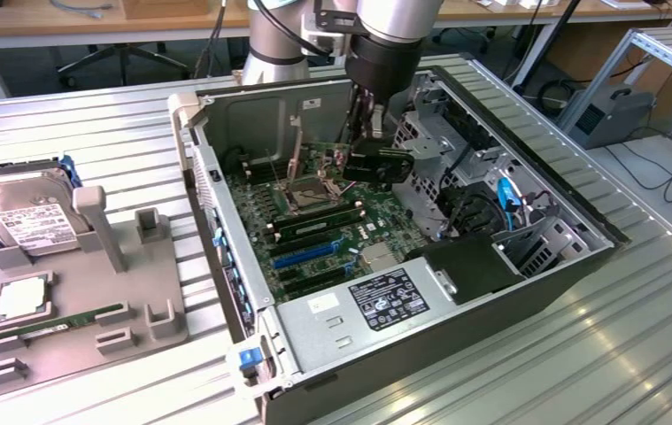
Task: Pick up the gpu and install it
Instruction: 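Insert the gpu into the slot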
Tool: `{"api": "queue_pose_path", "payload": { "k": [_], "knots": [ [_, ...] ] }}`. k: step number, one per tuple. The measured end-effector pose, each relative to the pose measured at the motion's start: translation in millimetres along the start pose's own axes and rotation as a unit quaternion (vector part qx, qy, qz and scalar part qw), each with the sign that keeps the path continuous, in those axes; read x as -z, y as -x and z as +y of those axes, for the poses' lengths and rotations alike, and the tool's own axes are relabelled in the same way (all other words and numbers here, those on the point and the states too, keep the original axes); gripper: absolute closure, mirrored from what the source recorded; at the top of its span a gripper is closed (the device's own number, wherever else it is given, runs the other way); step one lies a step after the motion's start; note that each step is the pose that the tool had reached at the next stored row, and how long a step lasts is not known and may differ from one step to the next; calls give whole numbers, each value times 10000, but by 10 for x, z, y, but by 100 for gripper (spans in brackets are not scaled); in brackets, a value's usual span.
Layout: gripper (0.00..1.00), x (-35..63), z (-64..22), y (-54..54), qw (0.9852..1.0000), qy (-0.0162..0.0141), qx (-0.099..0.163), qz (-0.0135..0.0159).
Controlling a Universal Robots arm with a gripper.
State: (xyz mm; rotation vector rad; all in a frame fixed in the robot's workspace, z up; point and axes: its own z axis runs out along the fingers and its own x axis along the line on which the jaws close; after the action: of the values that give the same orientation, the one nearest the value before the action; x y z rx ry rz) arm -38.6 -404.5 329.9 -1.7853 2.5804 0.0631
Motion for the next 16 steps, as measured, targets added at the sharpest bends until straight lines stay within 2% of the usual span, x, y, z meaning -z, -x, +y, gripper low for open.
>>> {"api": "queue_pose_path", "payload": {
  "k": [16],
  "knots": [
    [73,0,0,0,9995,7,301,10]
  ]
}}
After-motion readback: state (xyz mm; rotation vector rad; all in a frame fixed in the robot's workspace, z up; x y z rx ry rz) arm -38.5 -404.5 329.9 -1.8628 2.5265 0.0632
